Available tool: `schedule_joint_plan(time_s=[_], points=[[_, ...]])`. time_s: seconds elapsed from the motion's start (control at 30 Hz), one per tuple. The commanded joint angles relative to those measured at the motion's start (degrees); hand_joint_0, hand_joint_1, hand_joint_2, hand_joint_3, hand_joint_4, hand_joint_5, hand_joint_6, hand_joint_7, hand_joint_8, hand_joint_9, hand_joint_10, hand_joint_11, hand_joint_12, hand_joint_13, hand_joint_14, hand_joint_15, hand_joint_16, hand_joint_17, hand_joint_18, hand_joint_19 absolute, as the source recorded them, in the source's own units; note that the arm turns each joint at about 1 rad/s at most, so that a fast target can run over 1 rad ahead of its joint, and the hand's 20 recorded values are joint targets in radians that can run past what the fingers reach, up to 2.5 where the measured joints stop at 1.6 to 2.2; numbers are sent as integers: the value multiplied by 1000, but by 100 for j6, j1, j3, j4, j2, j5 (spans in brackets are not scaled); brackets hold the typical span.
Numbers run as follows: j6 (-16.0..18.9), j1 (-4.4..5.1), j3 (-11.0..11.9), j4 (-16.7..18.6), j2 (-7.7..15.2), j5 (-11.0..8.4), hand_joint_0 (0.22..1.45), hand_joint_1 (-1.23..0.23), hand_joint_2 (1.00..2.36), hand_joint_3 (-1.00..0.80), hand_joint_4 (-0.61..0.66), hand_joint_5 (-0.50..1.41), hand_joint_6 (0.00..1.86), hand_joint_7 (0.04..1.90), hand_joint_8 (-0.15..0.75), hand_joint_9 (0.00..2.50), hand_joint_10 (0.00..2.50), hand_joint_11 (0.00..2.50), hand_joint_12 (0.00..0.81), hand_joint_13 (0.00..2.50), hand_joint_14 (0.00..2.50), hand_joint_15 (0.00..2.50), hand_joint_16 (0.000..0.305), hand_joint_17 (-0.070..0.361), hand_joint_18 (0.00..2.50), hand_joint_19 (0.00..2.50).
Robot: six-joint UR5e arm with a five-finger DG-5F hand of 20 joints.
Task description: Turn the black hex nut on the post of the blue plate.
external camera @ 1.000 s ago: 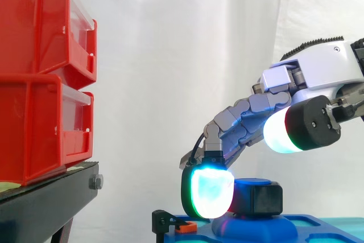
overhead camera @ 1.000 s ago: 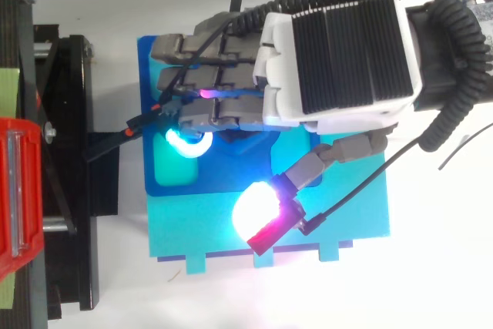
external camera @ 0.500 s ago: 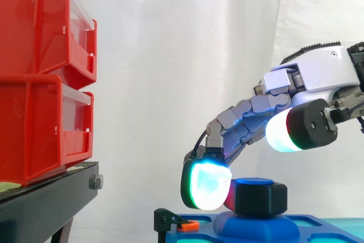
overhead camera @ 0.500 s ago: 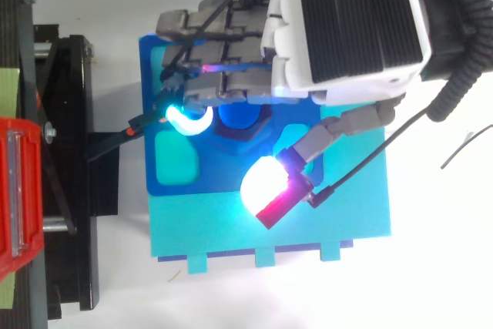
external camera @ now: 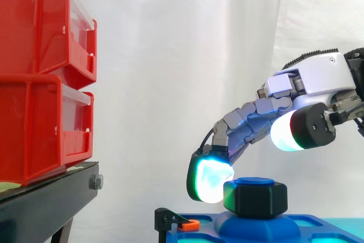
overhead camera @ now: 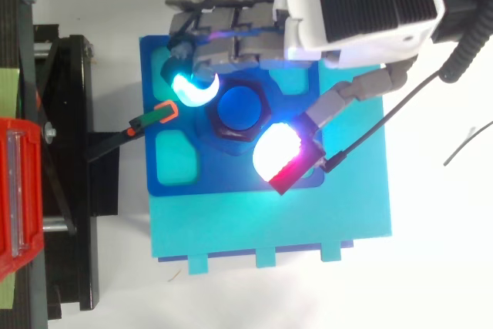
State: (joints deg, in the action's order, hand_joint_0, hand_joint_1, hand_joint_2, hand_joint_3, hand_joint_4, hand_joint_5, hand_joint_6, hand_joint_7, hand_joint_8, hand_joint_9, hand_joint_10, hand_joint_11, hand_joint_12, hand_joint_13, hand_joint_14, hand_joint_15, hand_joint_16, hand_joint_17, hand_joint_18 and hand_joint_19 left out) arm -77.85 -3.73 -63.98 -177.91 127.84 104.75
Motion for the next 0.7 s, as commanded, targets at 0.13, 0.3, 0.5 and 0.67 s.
schedule_joint_plan(time_s=[0.13,0.3,0.5,0.67], points=[[-20,-198,0,11,-4,265,488,-250,1000,-500,296,-163,503,907,271,362,0,0,355,219,0,0,54,121,297,359],[-20,-251,0,11,-4,318,488,-251,1000,-500,297,-163,503,903,271,362,0,0,355,222,0,3,54,121,299,359],[-20,-312,18,2,-4,432,488,-251,1000,-500,295,-163,503,903,273,365,0,0,354,226,1,3,54,122,307,361],[-3,-277,176,-94,-4,441,489,-251,1000,-500,296,-163,503,904,272,364,0,0,355,237,0,14,54,122,307,369]])
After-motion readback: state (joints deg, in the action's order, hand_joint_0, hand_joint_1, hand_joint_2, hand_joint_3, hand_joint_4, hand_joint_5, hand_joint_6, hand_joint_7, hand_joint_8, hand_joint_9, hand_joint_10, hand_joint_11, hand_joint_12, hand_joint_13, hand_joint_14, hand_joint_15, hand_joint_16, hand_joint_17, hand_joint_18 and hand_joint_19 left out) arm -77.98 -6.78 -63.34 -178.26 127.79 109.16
